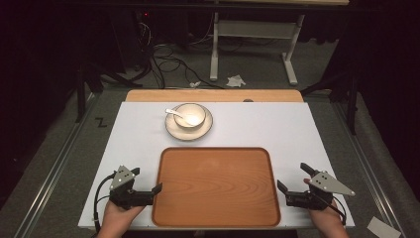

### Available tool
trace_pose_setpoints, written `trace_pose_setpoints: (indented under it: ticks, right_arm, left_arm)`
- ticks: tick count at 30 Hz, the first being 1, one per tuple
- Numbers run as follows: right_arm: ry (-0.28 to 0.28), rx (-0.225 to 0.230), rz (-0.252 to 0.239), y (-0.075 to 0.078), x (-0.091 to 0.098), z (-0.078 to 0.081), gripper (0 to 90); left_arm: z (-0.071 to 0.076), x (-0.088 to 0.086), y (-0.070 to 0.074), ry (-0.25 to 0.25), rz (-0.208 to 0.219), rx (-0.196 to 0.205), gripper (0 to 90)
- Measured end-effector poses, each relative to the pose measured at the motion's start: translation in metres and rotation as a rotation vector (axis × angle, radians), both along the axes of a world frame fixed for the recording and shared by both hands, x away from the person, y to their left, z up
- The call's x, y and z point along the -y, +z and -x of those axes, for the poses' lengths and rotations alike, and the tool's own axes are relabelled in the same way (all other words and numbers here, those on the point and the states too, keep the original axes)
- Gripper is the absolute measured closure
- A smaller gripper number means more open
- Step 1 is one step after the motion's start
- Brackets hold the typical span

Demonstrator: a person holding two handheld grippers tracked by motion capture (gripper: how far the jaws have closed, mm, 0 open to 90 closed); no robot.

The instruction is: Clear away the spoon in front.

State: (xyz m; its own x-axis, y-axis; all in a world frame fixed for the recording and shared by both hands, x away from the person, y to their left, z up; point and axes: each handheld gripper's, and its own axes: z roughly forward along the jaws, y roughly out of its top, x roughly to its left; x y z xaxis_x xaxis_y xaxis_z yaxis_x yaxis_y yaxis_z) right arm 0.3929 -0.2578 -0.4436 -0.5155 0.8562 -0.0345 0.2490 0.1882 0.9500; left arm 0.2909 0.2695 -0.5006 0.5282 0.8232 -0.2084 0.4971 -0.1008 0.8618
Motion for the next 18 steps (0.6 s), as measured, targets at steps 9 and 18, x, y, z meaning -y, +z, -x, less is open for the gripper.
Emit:
trace_pose_setpoints:
  ticks: [9, 18]
  right_arm:
    - [0.076, -0.042, 0.061, -0.033, 0.034, 0.082, 1.0]
    - [0.069, -0.027, 0.038, -0.036, 0.032, 0.077, 1.1]
  left_arm:
    - [-0.006, 0.021, -0.001, 0.033, -0.063, 0.017, 1.8]
    - [-0.005, 0.022, -0.003, 0.03, -0.066, 0.022, 5.7]
